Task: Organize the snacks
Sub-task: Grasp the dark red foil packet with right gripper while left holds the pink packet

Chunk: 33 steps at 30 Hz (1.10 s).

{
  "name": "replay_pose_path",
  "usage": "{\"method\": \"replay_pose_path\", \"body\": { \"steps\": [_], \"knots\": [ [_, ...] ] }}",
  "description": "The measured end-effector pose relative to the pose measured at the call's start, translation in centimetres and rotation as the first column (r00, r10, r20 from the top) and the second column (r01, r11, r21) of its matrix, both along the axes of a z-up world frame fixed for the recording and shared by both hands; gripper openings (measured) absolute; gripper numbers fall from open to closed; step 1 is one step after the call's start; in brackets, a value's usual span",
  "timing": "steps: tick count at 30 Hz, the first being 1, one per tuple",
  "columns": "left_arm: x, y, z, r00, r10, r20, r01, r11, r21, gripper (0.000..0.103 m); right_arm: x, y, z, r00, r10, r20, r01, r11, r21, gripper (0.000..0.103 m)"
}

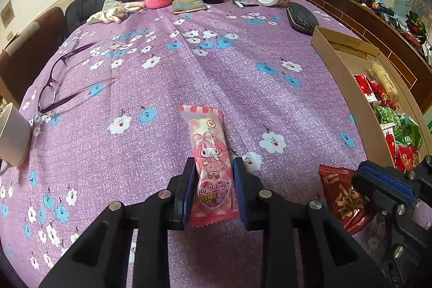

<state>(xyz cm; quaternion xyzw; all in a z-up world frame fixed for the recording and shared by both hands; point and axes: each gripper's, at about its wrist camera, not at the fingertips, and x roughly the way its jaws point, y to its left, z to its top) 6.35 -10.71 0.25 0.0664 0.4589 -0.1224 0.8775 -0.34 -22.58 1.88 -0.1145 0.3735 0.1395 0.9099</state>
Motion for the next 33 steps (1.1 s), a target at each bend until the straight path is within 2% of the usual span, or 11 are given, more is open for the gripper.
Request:
{"method": "replay_pose_path", "body": {
  "steps": [3,5,7,9,12,16,19,24,27,28,33],
  "knots": [
    [0.1,0.1,0.0,1.0,0.001,-0.005,-0.002,1.0,-0.01,0.026,0.0,-0.4,0.3,1.0,0.01,-0.007,-0.01,0.998,0.06,0.005],
    [0.1,0.1,0.1,1.0,0.002,-0.005,-0.002,1.0,-0.008,0.026,0.3,-1.0,0.5,0.999,-0.004,-0.039,0.008,0.994,0.107,0.009],
    [0.1,0.2,0.1,1.0,0.001,-0.004,-0.001,1.0,-0.007,0.026,0.7,-1.9,0.7,0.996,-0.04,-0.081,0.053,0.984,0.17,0.035],
    [0.2,0.2,0.1,1.0,0.0,-0.009,0.0,1.0,-0.012,0.026,0.7,-2.7,1.3,0.993,-0.052,-0.108,0.077,0.967,0.244,0.042],
    [0.2,0.2,0.1,1.0,0.001,-0.014,-0.001,1.0,-0.019,0.026,0.3,-2.8,1.9,0.988,-0.052,-0.146,0.094,0.95,0.297,0.042],
    [0.2,0.4,0.1,1.0,0.0,-0.021,0.0,1.0,-0.026,0.026,0.4,-2.3,1.2,0.968,-0.092,-0.232,0.153,0.953,0.261,0.042],
    [0.4,0.7,0.2,0.999,0.004,-0.032,-0.005,0.999,-0.045,0.026,0.6,-1.7,0.5,0.954,-0.126,-0.274,0.184,0.962,0.199,0.042],
    [0.3,0.8,0.2,0.999,0.005,-0.032,-0.007,0.999,-0.045,0.026,1.9,-0.5,-0.9,0.942,-0.17,-0.289,0.207,0.973,0.104,0.042],
    [0.2,0.7,0.2,1.0,0.007,-0.027,-0.008,0.999,-0.041,0.026,2.3,0.8,-1.6,0.948,-0.174,-0.268,0.189,0.982,0.03,0.04],
    [0.2,0.7,0.2,1.0,0.007,-0.025,-0.008,0.999,-0.039,0.026,2.4,0.9,-1.6,0.952,-0.168,-0.256,0.183,0.982,0.035,0.037],
    [0.2,0.5,0.2,1.0,0.008,-0.018,-0.009,0.999,-0.038,0.025,3.7,0.1,-0.9,0.958,-0.175,-0.229,0.195,0.979,0.064,0.035]
  ]
}}
